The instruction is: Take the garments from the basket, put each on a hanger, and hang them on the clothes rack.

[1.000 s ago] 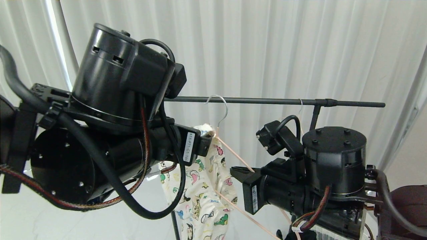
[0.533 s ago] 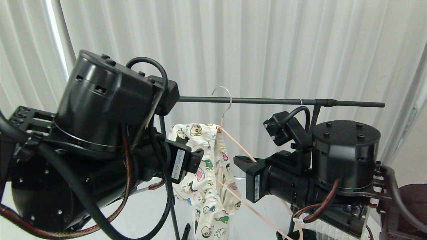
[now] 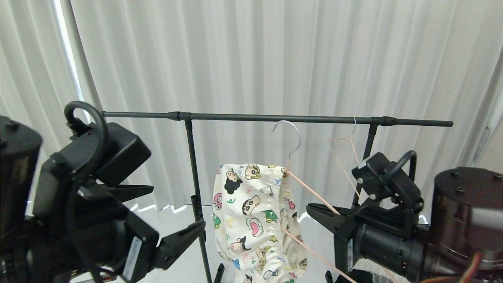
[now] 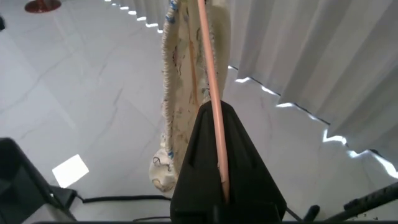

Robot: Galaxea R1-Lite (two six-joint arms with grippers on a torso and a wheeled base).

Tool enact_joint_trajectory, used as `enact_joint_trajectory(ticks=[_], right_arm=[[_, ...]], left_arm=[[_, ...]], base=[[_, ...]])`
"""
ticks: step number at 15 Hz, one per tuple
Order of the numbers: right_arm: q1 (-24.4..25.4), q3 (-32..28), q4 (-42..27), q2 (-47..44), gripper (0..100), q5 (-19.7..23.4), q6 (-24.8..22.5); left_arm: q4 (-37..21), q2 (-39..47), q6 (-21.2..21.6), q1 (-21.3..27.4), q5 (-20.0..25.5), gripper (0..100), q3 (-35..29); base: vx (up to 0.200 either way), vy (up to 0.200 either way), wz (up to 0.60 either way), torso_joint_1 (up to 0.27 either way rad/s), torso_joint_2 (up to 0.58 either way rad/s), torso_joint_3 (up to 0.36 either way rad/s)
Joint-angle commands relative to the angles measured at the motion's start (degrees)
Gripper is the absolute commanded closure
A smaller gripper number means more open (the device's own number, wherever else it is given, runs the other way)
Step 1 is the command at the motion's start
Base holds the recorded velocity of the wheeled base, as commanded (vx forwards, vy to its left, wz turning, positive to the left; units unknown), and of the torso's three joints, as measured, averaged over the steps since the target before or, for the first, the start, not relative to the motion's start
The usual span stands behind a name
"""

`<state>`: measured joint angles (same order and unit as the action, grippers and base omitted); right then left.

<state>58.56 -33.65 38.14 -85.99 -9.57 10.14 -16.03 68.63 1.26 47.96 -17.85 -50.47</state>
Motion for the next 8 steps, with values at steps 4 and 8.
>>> enact_joint_trajectory(ticks=[4,8], right_arm=[[1.5,7.9,4.7,6.7,100,4.8,-4.8],[5.9,13.4,8.9,7.7,100,7.4,-7.9]], left_arm=[[1.5,-5.7,13.0,-8.2,19.2,0,3.4],[14.8,-2.3,19.0,-12.9,32.1,0,8.5]], base=[[0.000,0.000,0.00,0.000,0.00,0.000],[0.000,0.000,0.00,0.000,0.00,0.000]])
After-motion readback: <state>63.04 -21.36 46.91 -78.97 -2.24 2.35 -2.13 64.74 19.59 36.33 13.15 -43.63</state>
